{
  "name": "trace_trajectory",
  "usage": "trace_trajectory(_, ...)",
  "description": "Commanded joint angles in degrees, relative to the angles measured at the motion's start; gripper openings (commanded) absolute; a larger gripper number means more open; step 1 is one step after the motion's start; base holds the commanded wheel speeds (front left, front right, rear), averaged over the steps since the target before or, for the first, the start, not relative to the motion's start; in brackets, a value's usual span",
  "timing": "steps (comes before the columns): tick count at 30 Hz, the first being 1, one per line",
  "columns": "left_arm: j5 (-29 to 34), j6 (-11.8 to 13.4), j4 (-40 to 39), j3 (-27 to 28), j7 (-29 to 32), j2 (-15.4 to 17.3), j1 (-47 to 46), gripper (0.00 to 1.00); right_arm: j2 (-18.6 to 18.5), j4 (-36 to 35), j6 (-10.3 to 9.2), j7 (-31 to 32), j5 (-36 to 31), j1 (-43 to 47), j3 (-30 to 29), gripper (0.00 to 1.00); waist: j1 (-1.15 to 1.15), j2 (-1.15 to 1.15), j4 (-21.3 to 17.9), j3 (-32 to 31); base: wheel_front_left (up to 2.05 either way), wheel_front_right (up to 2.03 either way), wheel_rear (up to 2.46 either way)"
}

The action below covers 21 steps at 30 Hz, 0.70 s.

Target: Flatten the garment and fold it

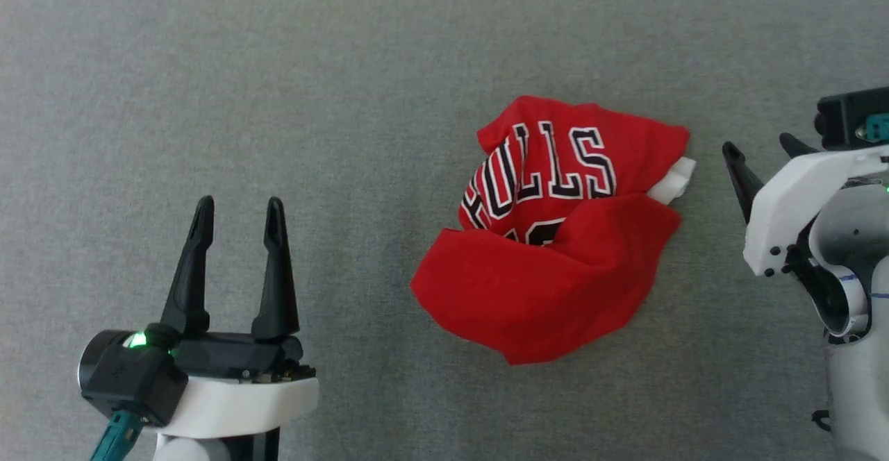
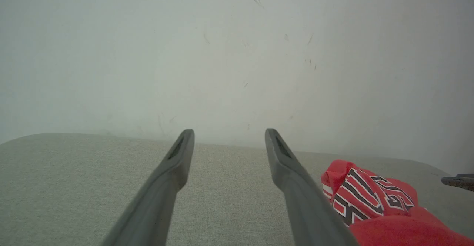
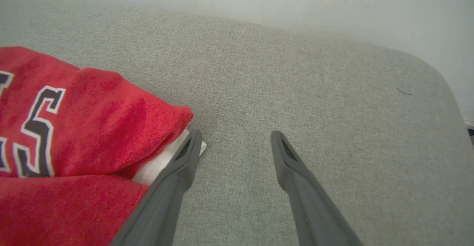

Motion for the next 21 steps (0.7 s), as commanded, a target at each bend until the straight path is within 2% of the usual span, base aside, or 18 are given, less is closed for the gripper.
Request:
trace_trajectory(1,0.0,-0.4,0.4,-0.1,-0.3,-0.3,-1.3,1.0,-0.6,0.8,-0.04,1.2,0.6,-1.2,0.7,1.0,-0.02,0.0,2.8,3.6,0.0,0.0,0.0)
trace_trajectory(9,-1.6,-0.6,1.4,-0.5,-0.3,-0.4,-3.2,1.0,-4.5,4.6,-0.04,6.3,3.3,-3.6,7.4,1.0,-0.02,0.0,5.1,6.0,0.0,0.0,0.0)
trace_trajectory(15,-2.1,-0.6,1.9,-1.0,-0.3,-0.4,-3.9,1.0,-5.7,8.5,-0.04,7.4,4.1,-5.0,8.8,1.0,-0.02,0.0,6.3,6.7,0.0,0.0,0.0)
trace_trajectory(16,-2.1,-0.6,2.1,-1.1,-0.3,-0.4,-3.9,1.0,-5.4,9.1,-0.04,7.6,4.3,-5.0,8.3,0.53,-0.02,0.0,6.4,6.7,0.0,0.0,0.0)
trace_trajectory(17,-2.1,-0.6,2.2,-1.1,-0.3,-0.4,-3.9,1.0,-5.0,9.6,-0.04,7.6,4.5,-5.1,7.7,0.24,-0.02,0.0,6.4,6.6,0.0,0.0,0.0)
trace_trajectory(18,-2.1,-0.6,2.3,-1.1,-0.3,-0.4,-3.9,1.0,-4.6,9.9,-0.04,7.5,4.4,-5.0,7.3,0.0,-0.02,0.0,6.4,6.4,0.0,0.0,0.0)
trace_trajectory(21,-1.8,-0.4,2.9,-0.8,-0.3,-0.4,-3.4,1.0,-4.0,9.7,-0.04,6.8,3.8,-4.6,6.9,0.0,-0.02,0.0,5.7,5.1,0.0,0.0,0.0)
